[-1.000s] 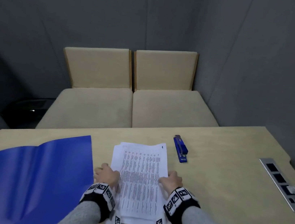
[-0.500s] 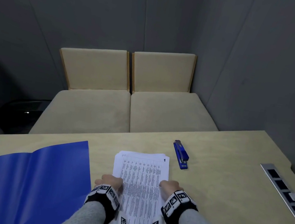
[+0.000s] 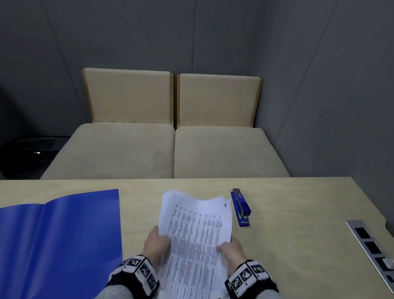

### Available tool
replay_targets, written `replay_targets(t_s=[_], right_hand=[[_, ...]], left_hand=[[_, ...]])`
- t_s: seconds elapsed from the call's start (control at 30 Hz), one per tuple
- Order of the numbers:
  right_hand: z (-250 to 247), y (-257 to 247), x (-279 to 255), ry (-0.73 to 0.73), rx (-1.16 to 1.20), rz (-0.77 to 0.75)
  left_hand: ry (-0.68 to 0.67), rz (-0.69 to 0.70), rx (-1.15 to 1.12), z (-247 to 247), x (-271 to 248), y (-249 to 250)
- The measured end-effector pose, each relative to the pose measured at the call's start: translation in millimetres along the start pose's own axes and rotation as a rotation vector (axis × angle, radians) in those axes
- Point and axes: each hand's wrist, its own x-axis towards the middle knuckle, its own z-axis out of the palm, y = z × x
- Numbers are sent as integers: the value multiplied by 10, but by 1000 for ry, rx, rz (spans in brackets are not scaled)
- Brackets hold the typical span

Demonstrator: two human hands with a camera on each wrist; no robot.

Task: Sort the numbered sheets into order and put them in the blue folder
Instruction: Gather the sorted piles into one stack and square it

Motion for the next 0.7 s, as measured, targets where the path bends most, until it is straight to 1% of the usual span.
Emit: replay_targets(t_s=[0.1, 0.17, 0.2, 0.27, 0.3, 0.37, 0.47, 0.57, 0.7], right_hand=[[-96, -259, -231, -9, 220, -255], [-149, -488, -348, -27, 349, -350], [-170, -596, -408, -27, 391, -394], [-205, -767, -500, -29, 406, -484], [-216, -816, -528, -35, 395, -511], [-229, -866, -596, -37, 363, -572], [-273, -908, -636, 31, 365, -639], [-305, -953, -647, 18, 408, -641], [-285, -966, -634, -7, 373, -621]], left_hand=[[87, 264, -147, -84, -361, 361], [130, 446, -230, -123, -550, 592], [152, 515, -256, -132, -612, 677], [186, 607, -294, -125, -698, 774], [196, 631, -319, -117, -730, 797], [222, 636, -333, -113, -776, 825], [249, 625, -316, -146, -777, 868], [241, 621, -319, -193, -731, 897], [225, 642, -281, -211, -689, 901]])
